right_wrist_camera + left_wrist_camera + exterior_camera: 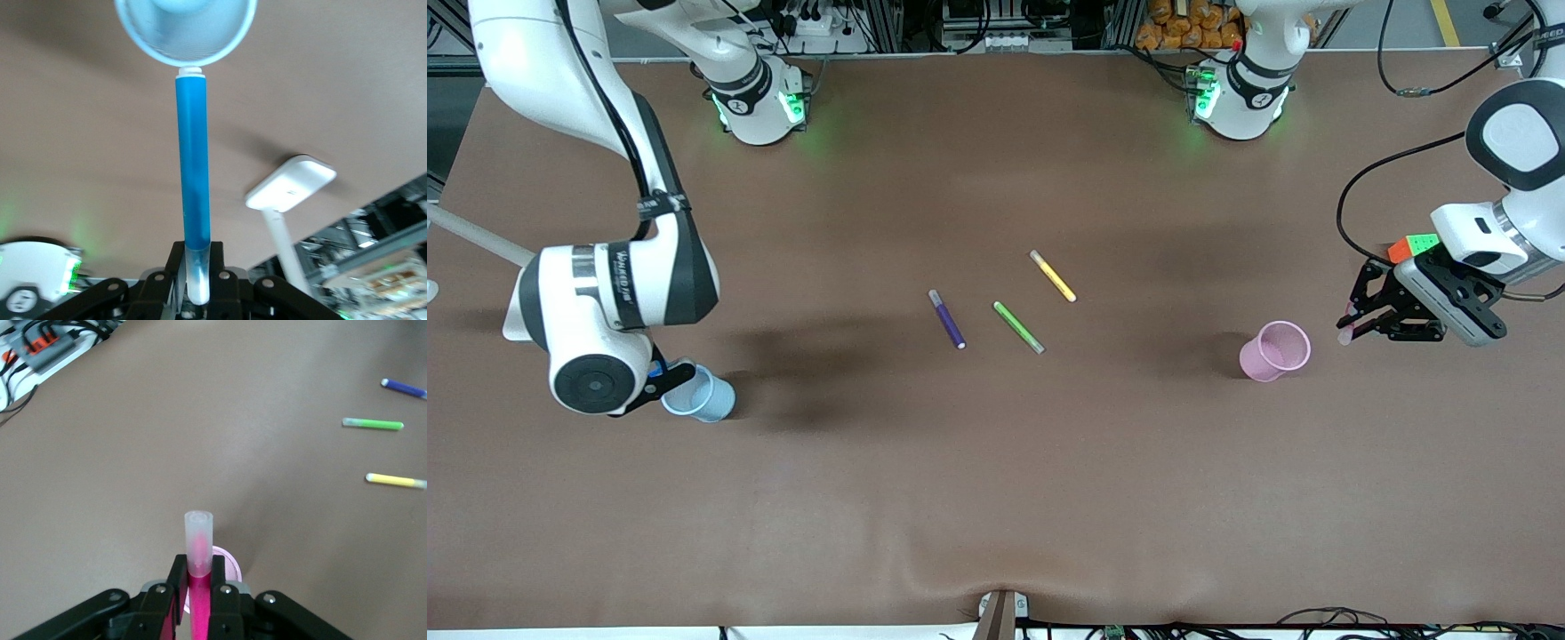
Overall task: Place pink and blue markers in matching cups
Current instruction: 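Lower the pink marker into the pink cup while the right gripper drops blue marker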
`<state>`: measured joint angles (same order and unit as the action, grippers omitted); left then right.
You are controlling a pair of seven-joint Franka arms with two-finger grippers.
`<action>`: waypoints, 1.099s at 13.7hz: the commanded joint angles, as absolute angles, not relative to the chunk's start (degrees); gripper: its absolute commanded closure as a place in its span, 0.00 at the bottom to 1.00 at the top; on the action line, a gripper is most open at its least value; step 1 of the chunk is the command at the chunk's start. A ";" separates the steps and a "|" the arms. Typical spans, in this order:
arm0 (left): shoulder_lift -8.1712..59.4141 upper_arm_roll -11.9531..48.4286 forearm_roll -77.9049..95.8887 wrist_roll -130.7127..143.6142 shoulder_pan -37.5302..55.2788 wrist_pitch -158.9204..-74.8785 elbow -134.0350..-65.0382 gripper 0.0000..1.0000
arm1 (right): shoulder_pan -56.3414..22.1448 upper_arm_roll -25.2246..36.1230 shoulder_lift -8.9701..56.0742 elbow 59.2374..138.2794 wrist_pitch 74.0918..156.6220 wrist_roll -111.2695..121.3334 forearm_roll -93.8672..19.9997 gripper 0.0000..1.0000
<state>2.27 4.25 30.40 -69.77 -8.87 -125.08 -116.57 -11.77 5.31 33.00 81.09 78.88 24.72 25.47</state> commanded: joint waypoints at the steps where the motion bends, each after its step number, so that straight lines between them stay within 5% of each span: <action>1: 3.95 4.75 34.00 -78.37 -10.19 -126.12 -117.16 1.00 | -12.83 5.01 35.95 77.52 77.17 29.42 31.27 1.00; 15: 15.29 4.75 52.28 -104.23 -11.87 -125.60 -117.69 1.00 | -17.05 5.01 41.66 77.61 78.92 31.82 39.81 1.00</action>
<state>14.95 4.36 49.96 -102.08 -11.54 -125.49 -117.77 -16.54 5.00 40.19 79.32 79.15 32.71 37.87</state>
